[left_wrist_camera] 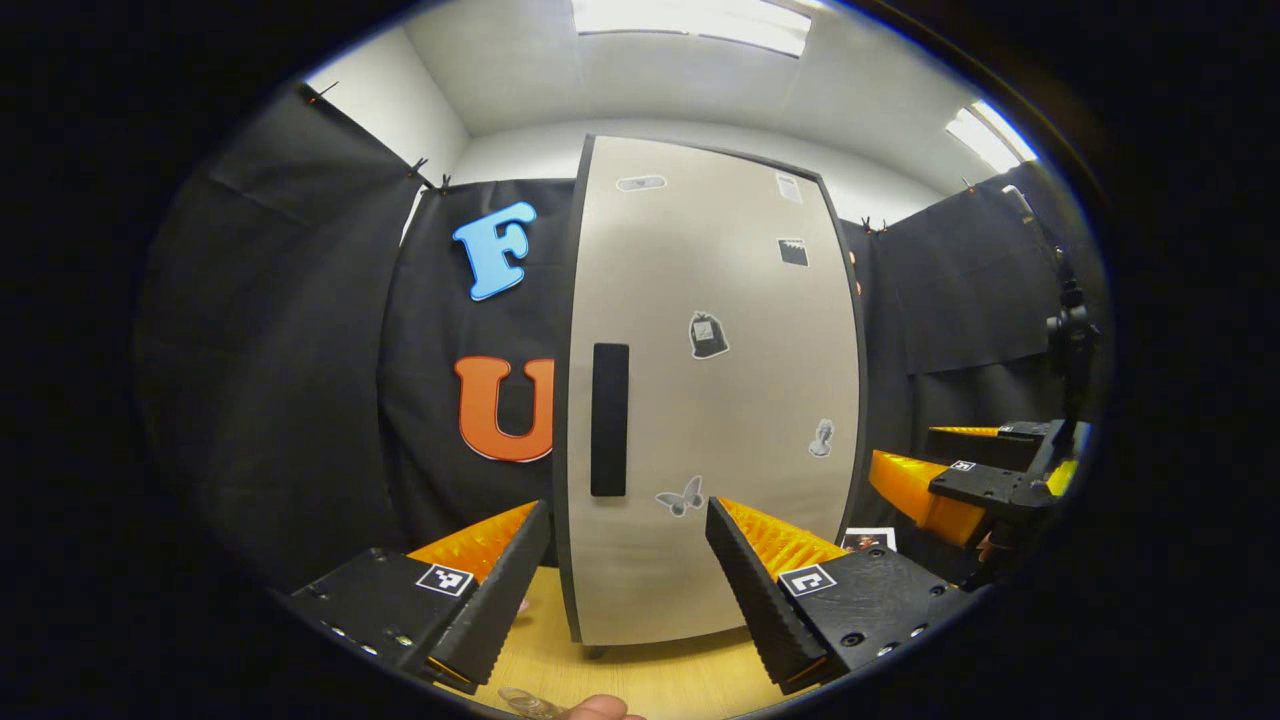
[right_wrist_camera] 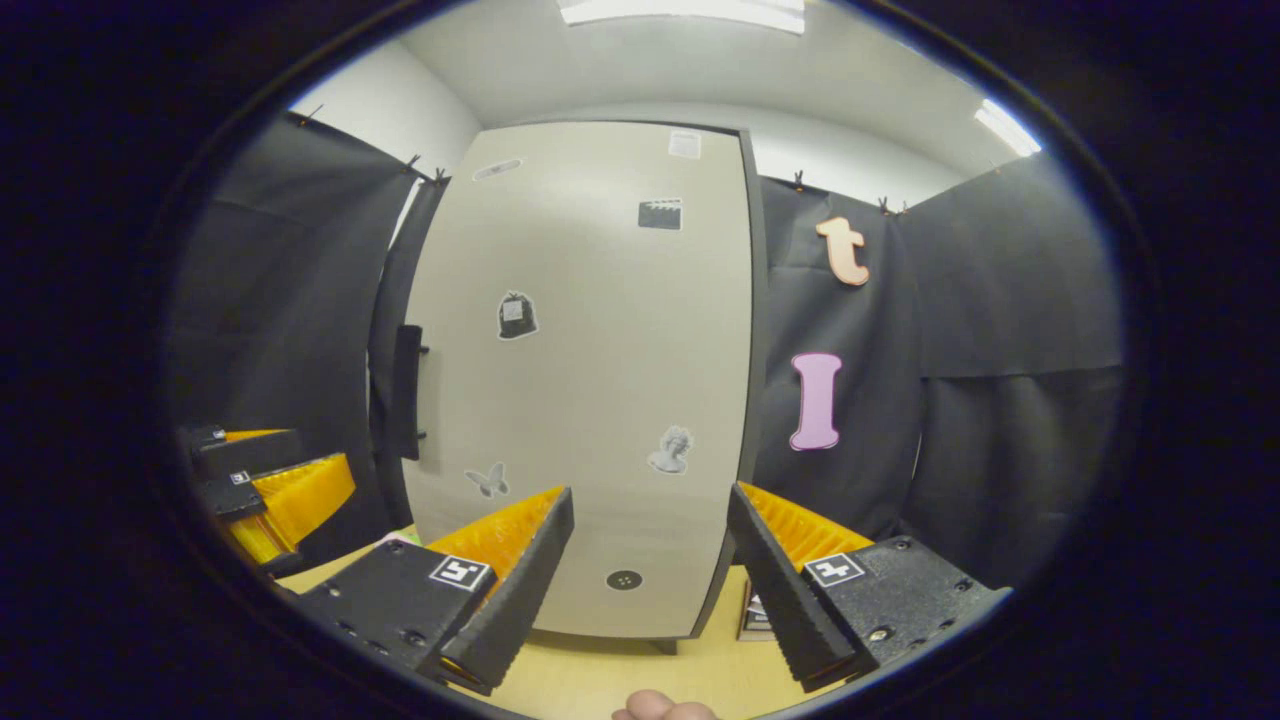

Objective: Open the cabinet door with the right hand, grasp the bottle in the cabinet with the left hand and place it on the coaster, then close the cabinet door with the right hand.

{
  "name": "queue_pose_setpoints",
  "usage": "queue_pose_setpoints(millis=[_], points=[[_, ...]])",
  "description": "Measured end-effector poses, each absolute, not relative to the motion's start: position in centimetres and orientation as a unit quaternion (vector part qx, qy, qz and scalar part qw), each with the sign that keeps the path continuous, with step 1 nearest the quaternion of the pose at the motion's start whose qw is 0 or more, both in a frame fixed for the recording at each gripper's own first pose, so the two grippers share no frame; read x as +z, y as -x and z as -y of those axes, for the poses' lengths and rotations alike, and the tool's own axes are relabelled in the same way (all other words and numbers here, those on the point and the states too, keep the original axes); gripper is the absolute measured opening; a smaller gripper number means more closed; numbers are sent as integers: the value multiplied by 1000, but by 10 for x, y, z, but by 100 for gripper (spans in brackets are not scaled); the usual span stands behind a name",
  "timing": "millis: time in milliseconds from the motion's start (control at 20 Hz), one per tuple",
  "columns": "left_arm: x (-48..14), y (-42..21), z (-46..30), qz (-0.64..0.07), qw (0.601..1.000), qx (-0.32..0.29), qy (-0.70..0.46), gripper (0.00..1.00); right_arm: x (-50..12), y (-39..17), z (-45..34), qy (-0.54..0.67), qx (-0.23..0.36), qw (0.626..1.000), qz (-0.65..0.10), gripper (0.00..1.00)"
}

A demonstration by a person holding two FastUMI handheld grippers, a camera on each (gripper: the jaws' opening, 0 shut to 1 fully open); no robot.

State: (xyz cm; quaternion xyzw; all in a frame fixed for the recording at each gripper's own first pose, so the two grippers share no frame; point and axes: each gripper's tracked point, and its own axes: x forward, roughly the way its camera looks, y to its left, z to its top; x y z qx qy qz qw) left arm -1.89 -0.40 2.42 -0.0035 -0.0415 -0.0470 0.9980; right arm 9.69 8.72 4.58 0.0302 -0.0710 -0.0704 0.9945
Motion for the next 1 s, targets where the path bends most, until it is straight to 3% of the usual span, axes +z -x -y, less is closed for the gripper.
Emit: queue_pose_setpoints(millis=[50, 100, 400, 700, 800, 900, 1000], points=[[27, 19, 5, 46, 998, -47, 8, 95, 46, -95, -86, -32, -69, 994, 75, 95], [29, 20, 6, 48, 998, -47, 15, 95, 45, -93, -86, -32, -66, 994, 77, 99], [50, 29, 1, 105, 994, -38, 22, 95, 74, -81, -82, -31, -66, 983, 167, 99], [60, 35, 16, 123, 991, -52, 2, 95, 86, -71, -90, -27, -48, 978, 201, 99], [59, 37, 17, 121, 991, -54, -4, 95, 85, -71, -90, -26, -48, 978, 202, 94], [55, 35, 18, 111, 993, -48, -12, 95, 80, -73, -91, -24, -47, 981, 188, 99], [50, 31, 21, 96, 994, -49, -13, 95, 75, -74, -90, -27, -45, 983, 175, 95]])
